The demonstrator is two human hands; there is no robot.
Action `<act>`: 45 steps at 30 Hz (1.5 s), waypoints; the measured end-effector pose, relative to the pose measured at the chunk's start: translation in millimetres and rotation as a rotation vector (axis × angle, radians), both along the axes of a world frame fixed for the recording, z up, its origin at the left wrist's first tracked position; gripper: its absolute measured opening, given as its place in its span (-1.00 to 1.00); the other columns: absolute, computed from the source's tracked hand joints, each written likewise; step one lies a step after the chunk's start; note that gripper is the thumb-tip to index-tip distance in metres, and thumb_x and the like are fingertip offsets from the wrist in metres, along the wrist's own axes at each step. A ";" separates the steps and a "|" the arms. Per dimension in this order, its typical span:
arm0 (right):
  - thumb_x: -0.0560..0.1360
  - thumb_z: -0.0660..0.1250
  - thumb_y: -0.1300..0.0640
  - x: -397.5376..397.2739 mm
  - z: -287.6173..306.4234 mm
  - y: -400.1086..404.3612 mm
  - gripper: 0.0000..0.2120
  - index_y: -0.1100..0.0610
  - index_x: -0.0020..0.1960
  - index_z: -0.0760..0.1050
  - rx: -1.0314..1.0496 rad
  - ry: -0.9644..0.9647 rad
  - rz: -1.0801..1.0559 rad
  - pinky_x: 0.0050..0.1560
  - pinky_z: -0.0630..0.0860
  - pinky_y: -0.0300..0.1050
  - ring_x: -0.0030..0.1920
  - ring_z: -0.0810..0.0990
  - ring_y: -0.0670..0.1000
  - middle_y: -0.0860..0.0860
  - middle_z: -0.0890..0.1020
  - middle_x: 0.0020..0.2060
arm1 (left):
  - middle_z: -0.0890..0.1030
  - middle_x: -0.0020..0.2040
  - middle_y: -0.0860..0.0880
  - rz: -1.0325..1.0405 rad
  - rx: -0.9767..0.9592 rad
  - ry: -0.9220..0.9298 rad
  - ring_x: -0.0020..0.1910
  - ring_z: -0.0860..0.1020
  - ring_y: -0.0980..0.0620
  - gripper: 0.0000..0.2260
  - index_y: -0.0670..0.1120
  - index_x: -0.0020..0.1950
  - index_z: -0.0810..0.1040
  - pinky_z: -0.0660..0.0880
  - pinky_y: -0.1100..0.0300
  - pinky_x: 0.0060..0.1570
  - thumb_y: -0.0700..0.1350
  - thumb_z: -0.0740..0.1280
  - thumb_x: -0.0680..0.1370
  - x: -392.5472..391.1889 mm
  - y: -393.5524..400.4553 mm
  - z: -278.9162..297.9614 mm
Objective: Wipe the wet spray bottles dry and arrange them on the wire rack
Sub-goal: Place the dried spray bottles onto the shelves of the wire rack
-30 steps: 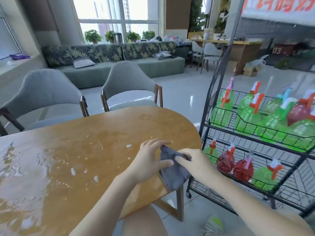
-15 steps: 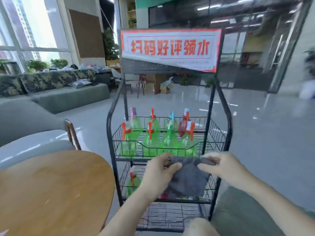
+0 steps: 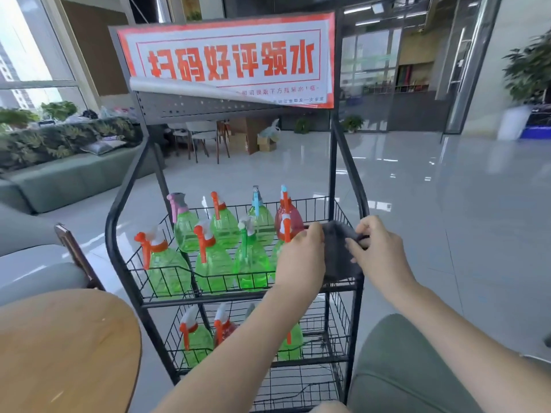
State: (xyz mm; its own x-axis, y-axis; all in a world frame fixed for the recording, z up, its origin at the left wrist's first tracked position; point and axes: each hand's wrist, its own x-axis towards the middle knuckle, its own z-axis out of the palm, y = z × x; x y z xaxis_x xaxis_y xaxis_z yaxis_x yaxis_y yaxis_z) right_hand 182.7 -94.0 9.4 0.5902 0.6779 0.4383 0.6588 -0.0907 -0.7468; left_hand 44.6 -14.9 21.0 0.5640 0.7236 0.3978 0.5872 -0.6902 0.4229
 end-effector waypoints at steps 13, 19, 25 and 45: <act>0.61 0.35 0.16 -5.1 -20.1 3.1 -0.79 -0.04 0.21 0.54 -0.319 -0.433 0.040 -0.07 0.47 -0.07 0.12 0.62 0.05 -0.18 0.60 0.21 | 0.69 -0.02 -0.13 -0.027 0.294 0.317 0.05 0.63 -0.19 -0.73 -0.13 0.04 0.66 0.58 0.02 -0.11 -0.23 0.60 0.39 0.1 -6.2 -20.5; 0.61 0.36 0.14 -12.2 -13.1 2.3 -0.82 -0.06 0.18 0.56 -0.316 -0.359 0.013 -0.09 0.40 -0.10 0.09 0.60 0.04 -0.17 0.62 0.19 | 0.61 0.17 -0.23 -0.132 0.234 0.194 0.25 0.53 -0.27 -0.74 -0.23 0.22 0.60 0.53 -0.09 -0.08 -0.39 0.34 0.55 -18.8 -10.9 -23.8; 0.63 0.34 -0.02 -51.0 14.1 9.5 -0.83 -0.01 0.17 0.62 -0.050 -0.295 0.023 -0.11 0.50 -0.16 -0.19 0.59 -0.19 -0.20 0.64 -0.10 | 0.65 -0.09 0.11 0.115 0.024 -0.403 -0.23 0.61 0.10 -0.85 0.01 0.22 0.60 0.49 0.29 -0.26 0.02 0.38 0.69 -82.8 3.4 -30.1; 0.57 0.46 -0.02 -79.8 -2.4 58.9 -0.75 0.04 -0.25 0.64 -0.227 -0.147 0.124 -0.20 0.63 0.02 -0.50 0.53 -0.13 -0.19 0.59 -0.52 | 0.69 -0.26 -0.05 0.348 -0.315 -0.396 -0.27 0.69 -0.07 -0.73 -0.13 -0.03 0.65 0.68 -0.08 -0.16 0.04 0.37 0.70 -97.6 45.9 -25.0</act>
